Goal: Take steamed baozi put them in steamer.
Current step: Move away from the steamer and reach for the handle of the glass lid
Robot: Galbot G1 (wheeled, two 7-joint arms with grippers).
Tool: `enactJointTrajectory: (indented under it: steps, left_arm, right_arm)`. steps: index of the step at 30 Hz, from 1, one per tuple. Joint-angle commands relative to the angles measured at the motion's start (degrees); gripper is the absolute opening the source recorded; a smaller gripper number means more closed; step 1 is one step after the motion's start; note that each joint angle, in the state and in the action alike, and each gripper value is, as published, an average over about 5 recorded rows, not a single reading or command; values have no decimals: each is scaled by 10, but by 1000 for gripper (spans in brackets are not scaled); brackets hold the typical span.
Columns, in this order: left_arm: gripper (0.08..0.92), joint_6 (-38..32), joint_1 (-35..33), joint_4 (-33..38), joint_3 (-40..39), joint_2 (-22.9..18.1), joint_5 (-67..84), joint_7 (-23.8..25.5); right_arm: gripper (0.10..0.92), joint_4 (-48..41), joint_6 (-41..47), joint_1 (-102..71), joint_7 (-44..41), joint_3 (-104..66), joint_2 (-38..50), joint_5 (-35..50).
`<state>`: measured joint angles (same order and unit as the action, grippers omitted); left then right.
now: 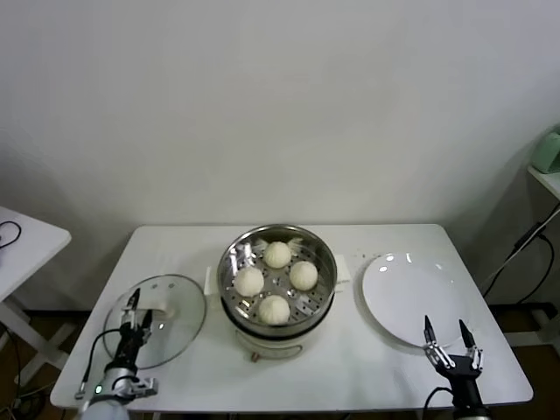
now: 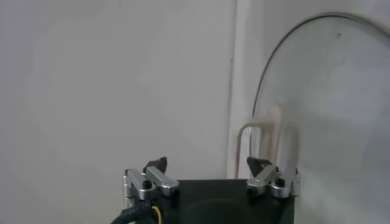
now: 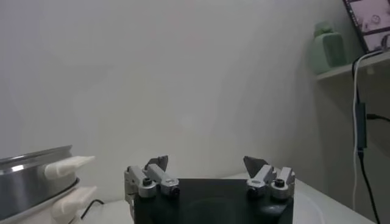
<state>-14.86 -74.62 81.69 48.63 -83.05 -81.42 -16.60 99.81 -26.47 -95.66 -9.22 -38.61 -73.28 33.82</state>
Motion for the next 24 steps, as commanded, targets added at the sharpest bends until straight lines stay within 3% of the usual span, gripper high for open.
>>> enactJointTrajectory:
  steps: [1, 5, 8, 24]
  left_arm:
    - [823, 2, 23, -34, -1, 1, -11, -3]
    - [818, 3, 22, -40, -1, 1, -10, -10]
    - [771, 3, 21, -41, -2, 0, -11, -17]
    - [308, -3, 16, -33, -2, 2, -18, -21]
  right_arm:
    - [823, -1, -2, -2, 0, -1, -1, 1]
    - [823, -3, -4, -3, 0, 0, -3, 0]
    - [823, -4, -4, -3, 0, 0, -3, 0]
    - [823, -9, -7, -1, 3, 0, -8, -1]
